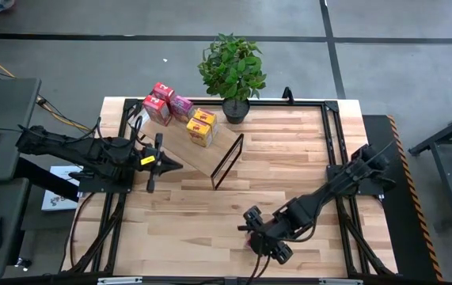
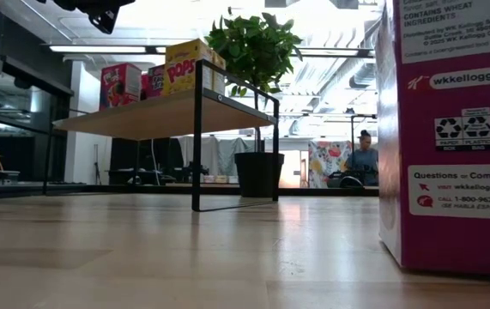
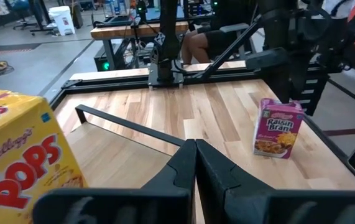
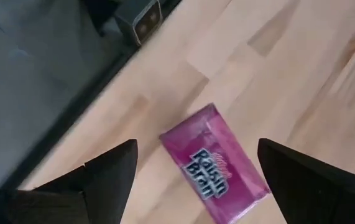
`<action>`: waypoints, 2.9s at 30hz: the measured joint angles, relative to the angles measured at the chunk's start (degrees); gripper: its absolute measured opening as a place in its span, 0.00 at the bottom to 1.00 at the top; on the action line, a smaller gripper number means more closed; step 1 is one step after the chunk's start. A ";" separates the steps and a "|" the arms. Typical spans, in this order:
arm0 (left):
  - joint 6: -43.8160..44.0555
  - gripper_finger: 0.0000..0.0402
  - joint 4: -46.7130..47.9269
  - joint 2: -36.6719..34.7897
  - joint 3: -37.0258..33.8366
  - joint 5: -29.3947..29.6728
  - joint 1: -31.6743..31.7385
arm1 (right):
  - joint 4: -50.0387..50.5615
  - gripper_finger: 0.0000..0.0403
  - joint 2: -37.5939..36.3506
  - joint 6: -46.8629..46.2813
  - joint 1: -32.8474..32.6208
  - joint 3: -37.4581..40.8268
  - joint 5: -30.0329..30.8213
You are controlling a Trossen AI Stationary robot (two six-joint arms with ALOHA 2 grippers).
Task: Stack cereal on shelf
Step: Put the pink cereal box on the shelf aligned with the other pink cereal box
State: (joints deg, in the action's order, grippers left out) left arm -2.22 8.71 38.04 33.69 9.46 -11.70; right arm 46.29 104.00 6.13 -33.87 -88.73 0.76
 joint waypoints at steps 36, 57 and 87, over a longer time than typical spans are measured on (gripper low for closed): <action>-0.94 0.00 0.09 0.04 0.00 0.58 0.00 | 4.89 0.81 5.62 12.01 3.63 -0.02 -5.68; -0.96 0.00 0.04 0.02 0.00 0.60 0.00 | 1.24 0.45 7.44 11.94 3.63 -0.02 -3.88; -0.45 0.08 -13.83 12.28 -1.68 -9.23 -0.11 | -25.17 0.33 -0.19 -2.98 10.95 -0.02 9.14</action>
State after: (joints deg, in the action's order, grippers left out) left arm -2.67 -5.12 50.32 32.01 0.23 -11.81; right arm 21.12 103.81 3.15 -22.93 -88.75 9.90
